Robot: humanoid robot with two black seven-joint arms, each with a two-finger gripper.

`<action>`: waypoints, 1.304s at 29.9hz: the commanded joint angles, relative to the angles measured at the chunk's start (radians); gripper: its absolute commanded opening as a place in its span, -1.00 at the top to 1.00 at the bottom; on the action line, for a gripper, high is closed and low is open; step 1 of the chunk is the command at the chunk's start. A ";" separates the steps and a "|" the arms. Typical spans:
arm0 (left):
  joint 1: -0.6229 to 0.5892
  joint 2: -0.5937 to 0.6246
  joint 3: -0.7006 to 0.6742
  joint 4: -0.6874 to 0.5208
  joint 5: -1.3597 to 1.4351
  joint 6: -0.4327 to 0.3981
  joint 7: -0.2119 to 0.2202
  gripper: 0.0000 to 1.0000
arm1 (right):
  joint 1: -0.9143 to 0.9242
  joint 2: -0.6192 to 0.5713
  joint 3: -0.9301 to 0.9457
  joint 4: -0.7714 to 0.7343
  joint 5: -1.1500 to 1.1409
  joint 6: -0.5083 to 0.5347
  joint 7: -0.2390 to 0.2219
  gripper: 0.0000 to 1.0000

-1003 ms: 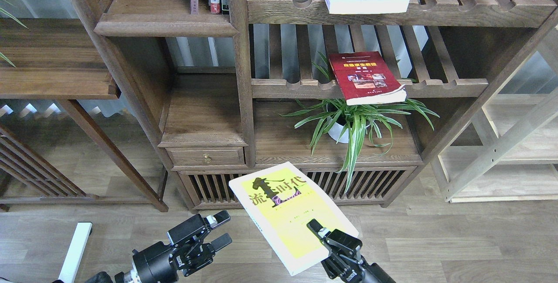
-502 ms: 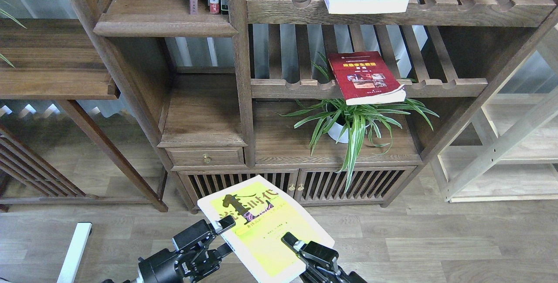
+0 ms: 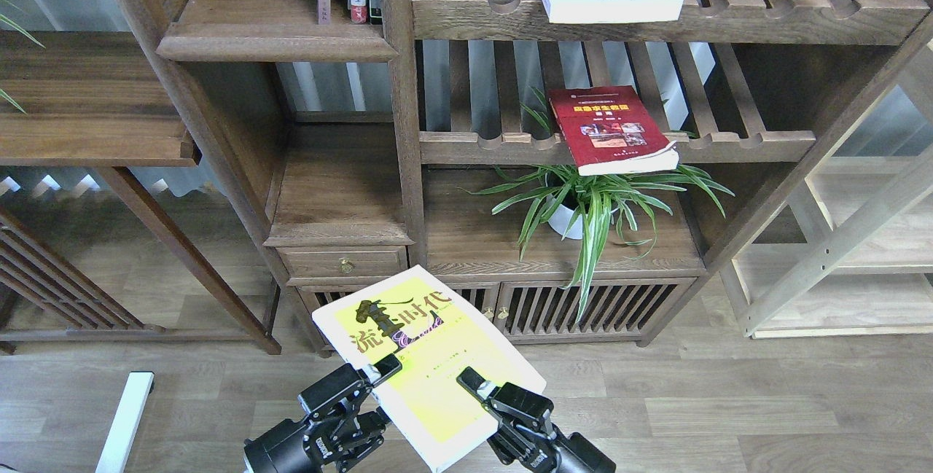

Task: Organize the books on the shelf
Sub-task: 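Grasp the yellow book with the left gripper from the right gripper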

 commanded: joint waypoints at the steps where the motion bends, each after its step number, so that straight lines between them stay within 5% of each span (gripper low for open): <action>1: 0.001 0.000 -0.002 -0.005 -0.017 0.000 0.000 -0.56 | 0.000 0.000 -0.008 -0.012 -0.014 0.000 0.000 0.67; 9: 0.001 0.010 -0.008 -0.010 -0.026 0.000 0.000 -0.53 | 0.003 0.000 -0.009 -0.024 -0.019 0.000 0.000 0.66; 21: 0.011 0.029 -0.027 -0.051 -0.075 0.000 0.000 0.10 | 0.041 0.000 -0.005 -0.046 -0.020 0.000 0.000 0.65; 39: 0.058 0.067 -0.039 -0.066 -0.077 0.000 0.000 0.26 | 0.041 0.000 -0.011 -0.046 -0.046 0.000 0.000 0.65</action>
